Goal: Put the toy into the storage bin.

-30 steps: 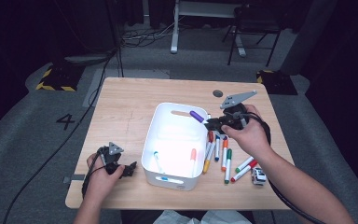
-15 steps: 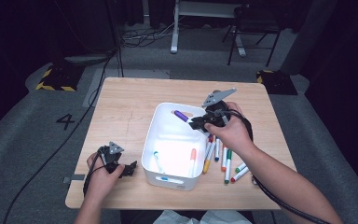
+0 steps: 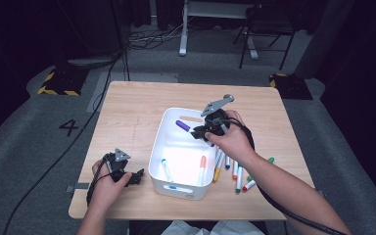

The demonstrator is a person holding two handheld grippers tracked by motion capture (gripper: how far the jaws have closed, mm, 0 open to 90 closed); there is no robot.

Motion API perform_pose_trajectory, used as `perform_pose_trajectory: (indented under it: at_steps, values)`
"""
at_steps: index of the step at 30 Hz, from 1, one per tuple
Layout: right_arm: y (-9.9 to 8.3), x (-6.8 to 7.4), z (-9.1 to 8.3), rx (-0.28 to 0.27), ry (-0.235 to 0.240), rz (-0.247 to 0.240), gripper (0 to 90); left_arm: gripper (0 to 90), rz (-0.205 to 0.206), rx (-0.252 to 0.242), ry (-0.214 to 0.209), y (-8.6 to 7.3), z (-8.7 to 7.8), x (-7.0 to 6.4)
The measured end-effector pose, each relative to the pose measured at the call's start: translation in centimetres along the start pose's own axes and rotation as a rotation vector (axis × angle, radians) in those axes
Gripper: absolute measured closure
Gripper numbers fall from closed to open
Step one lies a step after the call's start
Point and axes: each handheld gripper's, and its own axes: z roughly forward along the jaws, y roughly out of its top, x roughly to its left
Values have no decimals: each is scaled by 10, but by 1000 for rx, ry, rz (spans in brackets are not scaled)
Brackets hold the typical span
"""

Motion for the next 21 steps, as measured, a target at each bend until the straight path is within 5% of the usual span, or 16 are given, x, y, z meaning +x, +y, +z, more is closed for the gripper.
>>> perform_pose_trajectory:
  at_steps: [21]
  values:
    - [-11,6,24,131,37,-23,767,1,-6,-1,-1,1,1,-1]
